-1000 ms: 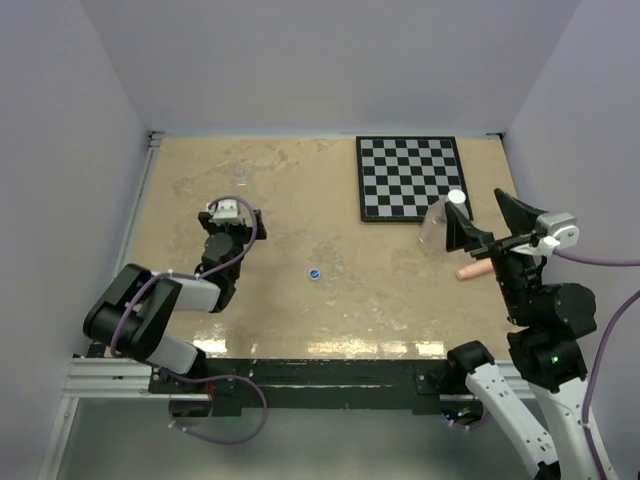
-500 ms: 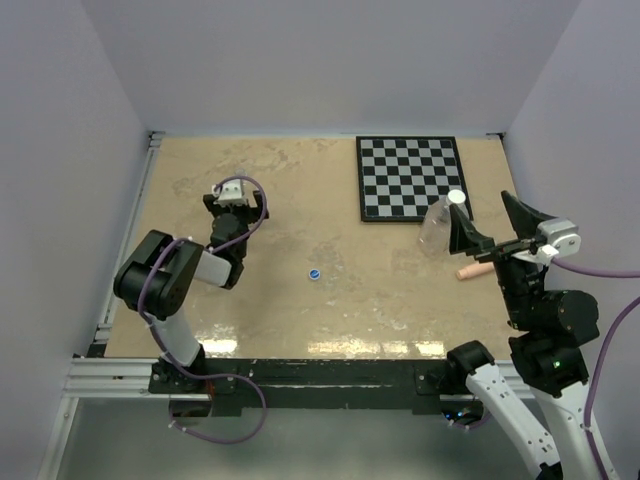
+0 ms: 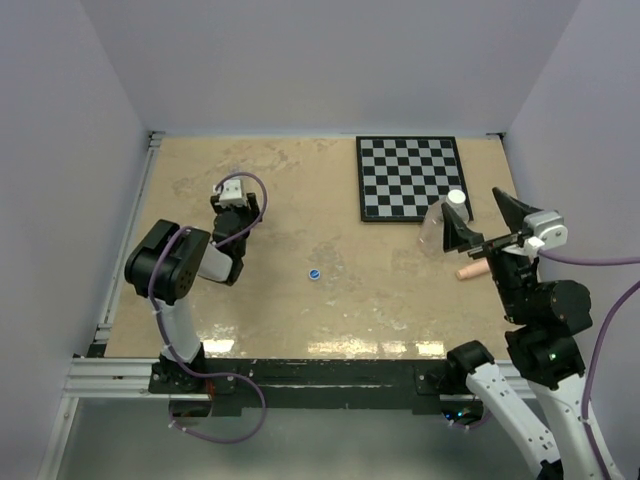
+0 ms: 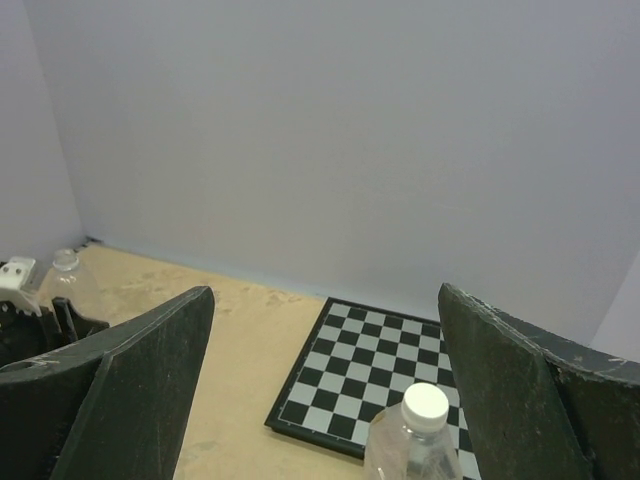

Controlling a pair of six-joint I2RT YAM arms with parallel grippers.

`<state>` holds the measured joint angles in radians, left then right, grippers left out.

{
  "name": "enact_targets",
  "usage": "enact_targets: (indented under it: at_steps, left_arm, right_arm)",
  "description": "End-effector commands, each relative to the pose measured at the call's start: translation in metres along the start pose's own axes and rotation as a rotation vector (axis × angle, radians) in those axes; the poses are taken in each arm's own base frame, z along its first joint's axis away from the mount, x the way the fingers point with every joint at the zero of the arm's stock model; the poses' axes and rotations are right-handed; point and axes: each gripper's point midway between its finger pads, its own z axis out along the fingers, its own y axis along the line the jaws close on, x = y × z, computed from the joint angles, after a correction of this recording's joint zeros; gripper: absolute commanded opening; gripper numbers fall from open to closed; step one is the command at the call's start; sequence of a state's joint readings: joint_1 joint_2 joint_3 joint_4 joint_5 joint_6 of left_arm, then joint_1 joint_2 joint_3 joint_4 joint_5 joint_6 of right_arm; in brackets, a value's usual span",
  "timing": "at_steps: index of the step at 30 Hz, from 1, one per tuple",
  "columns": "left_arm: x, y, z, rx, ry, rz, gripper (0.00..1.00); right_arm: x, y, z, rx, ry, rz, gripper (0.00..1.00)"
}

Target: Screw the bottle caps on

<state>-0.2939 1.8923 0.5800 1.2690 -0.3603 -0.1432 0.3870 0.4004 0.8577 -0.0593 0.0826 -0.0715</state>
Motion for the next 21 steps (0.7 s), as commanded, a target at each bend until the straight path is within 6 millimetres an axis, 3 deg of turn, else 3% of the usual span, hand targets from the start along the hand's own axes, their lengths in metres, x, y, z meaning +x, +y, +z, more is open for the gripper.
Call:
enact_targets:
  at_steps: [1,7,13,21]
  left_arm:
    - [-0.081,-0.011,-0.002,0.074,-0.311,-0.112,0.58]
    - [-0.100,-0.025,-0.025,0.190,-0.330,-0.078,0.42]
    - [-0.123,-0.067,-0.061,0.455,-0.261,-0.091,0.41]
    - [-0.123,-0.121,-0.106,0.817,-0.056,-0.075,0.38]
  right_arm:
    - [-0.007,0.008,0.005,-0.051,-0.006,-0.018,0.99]
    - [-0.001,0.017,0.012,-0.088,0.022,-0.001,0.99]
    - [0.007,0.044,0.024,-0.230,0.054,0.034,0.99]
    - [0.025,0.092,0.042,-0.490,0.124,0.083,0.99]
